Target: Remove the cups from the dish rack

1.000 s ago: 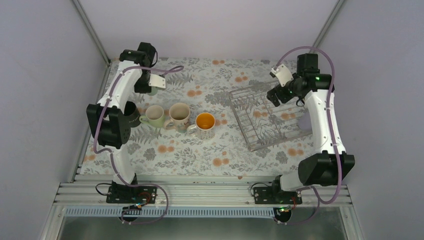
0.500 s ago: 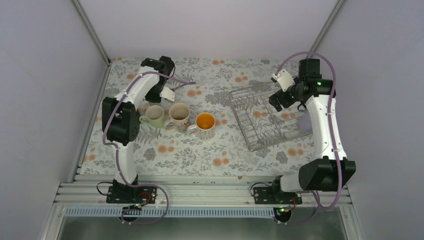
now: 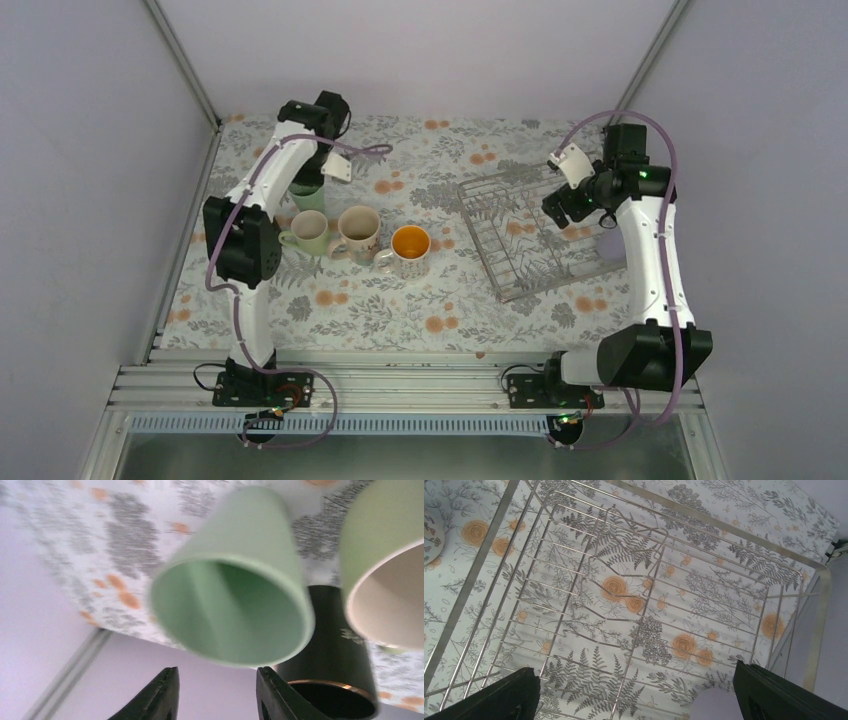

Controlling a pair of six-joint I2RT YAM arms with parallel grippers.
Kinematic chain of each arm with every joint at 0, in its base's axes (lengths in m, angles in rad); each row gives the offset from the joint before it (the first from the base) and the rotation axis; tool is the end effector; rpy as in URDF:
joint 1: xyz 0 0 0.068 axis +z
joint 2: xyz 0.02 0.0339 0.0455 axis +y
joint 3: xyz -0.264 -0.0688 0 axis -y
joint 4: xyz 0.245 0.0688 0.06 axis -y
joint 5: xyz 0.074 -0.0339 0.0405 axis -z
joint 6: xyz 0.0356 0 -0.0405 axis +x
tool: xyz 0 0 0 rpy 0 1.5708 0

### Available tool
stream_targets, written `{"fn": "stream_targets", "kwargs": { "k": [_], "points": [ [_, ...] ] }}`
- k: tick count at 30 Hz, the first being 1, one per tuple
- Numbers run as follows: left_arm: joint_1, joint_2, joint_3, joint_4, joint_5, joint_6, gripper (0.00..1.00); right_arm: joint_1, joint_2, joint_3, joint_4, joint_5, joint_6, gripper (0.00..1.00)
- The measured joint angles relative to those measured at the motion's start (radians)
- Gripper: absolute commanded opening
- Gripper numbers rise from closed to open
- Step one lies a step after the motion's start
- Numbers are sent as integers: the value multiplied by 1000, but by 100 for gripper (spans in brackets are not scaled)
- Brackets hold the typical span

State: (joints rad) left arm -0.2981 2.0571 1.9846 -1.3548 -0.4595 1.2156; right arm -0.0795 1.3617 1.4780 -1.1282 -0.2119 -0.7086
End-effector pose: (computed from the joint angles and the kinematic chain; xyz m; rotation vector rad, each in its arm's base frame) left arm 0.3939 -0.1045 0.2842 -2.0094 -2.2005 -0.7196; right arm 0.2591 -0.0131 0.3675 -0.8619 2.3980 -0.0305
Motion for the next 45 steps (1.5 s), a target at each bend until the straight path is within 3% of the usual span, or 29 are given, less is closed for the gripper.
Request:
{"fn": "stream_targets", "kwargs": {
  "k": [3, 7, 11, 17, 21, 25, 31, 45],
  "points": [
    [-5, 3, 140, -16, 29, 3, 61, -19, -5, -2, 12, 0, 2, 100],
    [-18, 16, 465, 13, 122, -53, 66, -81, 1, 8, 27, 14, 25, 100],
    [-55, -58, 538, 109, 223, -171, 69, -169, 44, 46, 37, 52, 54, 100],
    [-107, -283, 265, 357, 418, -467, 91, -230, 108, 39, 16, 130, 51, 100],
    [-97, -534, -114, 637, 563, -665, 95, -247, 133, 8, 4, 191, 49, 100],
    [-95, -660, -311, 843, 682, -814, 97, -281, 145, -5, 18, 245, 50, 100],
    [-97, -666, -421, 995, 805, -926, 98, -351, 157, -39, 63, 306, 50, 100],
    [-97, -712, -504, 1085, 908, -969, 99, -454, 337, -63, 114, 225, 35, 100]
  ]
}}
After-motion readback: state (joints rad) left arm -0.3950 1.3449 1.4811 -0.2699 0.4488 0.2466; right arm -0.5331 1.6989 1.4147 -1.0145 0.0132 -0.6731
